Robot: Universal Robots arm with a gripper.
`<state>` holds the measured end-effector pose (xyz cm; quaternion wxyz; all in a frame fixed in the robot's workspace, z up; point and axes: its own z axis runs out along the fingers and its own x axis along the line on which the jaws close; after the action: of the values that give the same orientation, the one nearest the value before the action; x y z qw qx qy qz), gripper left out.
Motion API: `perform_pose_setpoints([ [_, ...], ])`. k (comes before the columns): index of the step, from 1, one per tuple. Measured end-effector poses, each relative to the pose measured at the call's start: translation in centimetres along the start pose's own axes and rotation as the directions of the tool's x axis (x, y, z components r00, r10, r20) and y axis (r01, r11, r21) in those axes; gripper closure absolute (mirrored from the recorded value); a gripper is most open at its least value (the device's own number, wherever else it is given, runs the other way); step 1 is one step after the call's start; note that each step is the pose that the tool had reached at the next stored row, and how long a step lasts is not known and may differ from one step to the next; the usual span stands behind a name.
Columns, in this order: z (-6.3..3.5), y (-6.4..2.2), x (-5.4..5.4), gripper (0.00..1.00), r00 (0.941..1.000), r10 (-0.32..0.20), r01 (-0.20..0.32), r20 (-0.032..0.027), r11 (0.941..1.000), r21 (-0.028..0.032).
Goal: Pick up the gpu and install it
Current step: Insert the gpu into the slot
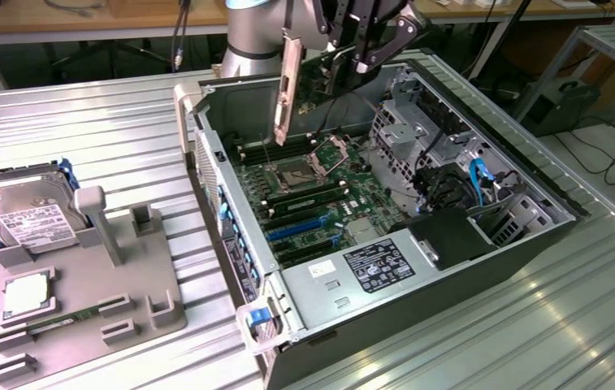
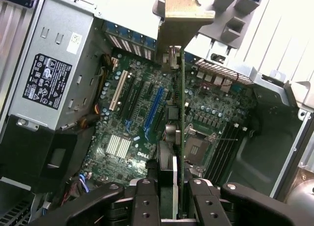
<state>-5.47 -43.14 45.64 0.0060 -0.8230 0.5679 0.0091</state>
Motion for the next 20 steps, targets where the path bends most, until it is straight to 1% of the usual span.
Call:
perform_pose_setpoints([
  [8, 0.31, 0.0, 0.01, 0.72, 0.9982, 0.059, -0.059, 0.0001, 0.9982, 0.0013],
  [13, 0.53, 0.0, 0.01, 0.72, 0.995, 0.1, -0.1, 0.0002, 0.995, 0.0021],
  [20, 0.7, 0.0, 0.02, 0.72, 0.9919, 0.127, -0.127, 0.0002, 0.9919, 0.0027],
])
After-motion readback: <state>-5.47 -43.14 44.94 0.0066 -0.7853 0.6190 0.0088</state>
